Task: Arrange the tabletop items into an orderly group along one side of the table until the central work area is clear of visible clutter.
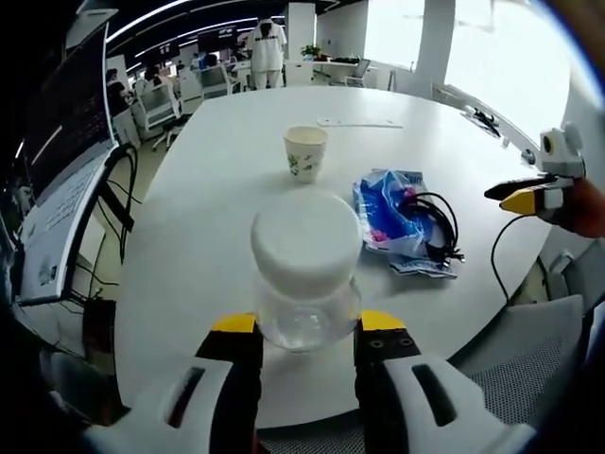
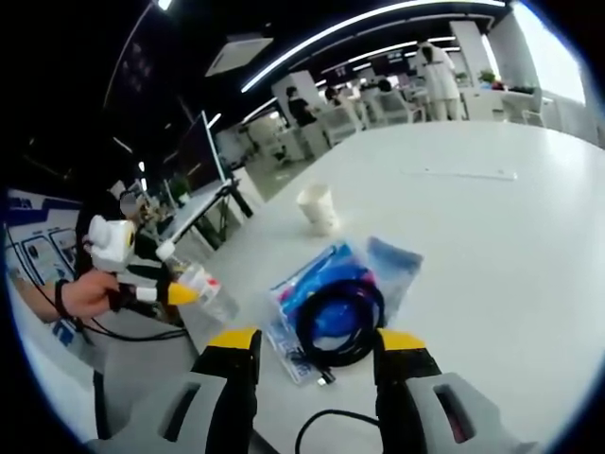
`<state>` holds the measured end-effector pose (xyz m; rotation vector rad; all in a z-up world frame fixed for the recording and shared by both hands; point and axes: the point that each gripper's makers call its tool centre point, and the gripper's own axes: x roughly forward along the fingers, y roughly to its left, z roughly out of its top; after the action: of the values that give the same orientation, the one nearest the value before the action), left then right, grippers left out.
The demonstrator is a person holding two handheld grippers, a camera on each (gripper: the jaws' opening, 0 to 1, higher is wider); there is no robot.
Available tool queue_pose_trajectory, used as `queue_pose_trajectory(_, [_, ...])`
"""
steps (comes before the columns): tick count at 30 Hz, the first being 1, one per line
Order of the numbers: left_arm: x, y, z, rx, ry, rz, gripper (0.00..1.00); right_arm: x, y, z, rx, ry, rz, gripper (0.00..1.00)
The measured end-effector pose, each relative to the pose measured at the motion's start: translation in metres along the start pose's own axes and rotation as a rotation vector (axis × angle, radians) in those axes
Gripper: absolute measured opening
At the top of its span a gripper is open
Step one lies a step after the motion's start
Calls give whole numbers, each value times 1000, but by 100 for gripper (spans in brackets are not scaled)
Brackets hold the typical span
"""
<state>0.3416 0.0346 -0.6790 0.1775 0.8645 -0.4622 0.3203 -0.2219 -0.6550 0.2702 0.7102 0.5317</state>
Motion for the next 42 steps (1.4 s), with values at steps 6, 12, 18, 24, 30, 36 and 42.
queue_pose_trajectory(6, [4,7,5,-11,9,-2,36,0,-1,1,3,-2,-4,48])
queue_pose_trajectory(12, [8,14,9,-25,17,-2,36,0,-2,1,3,-2,-5,48])
queue_pose_trajectory(18, [11,18,12,-39,26,-2,36,0,-2,2,3,-4,-9,48])
queue_pose_trajectory(24, [13,22,15,-47,32,-5,36,-2,-4,1,5,-3,-11,48])
queue_pose_trajectory(30, [15,27,19,-64,32,0,36,-4,-4,-1,10,-6,-16,48])
queue_pose_trajectory(36, [18,31,22,-80,31,5,36,-7,-6,-2,16,-9,-21,48])
queue_pose_trajectory(42, [22,35,26,-96,24,12,36,-8,-7,-2,20,-10,-24,47])
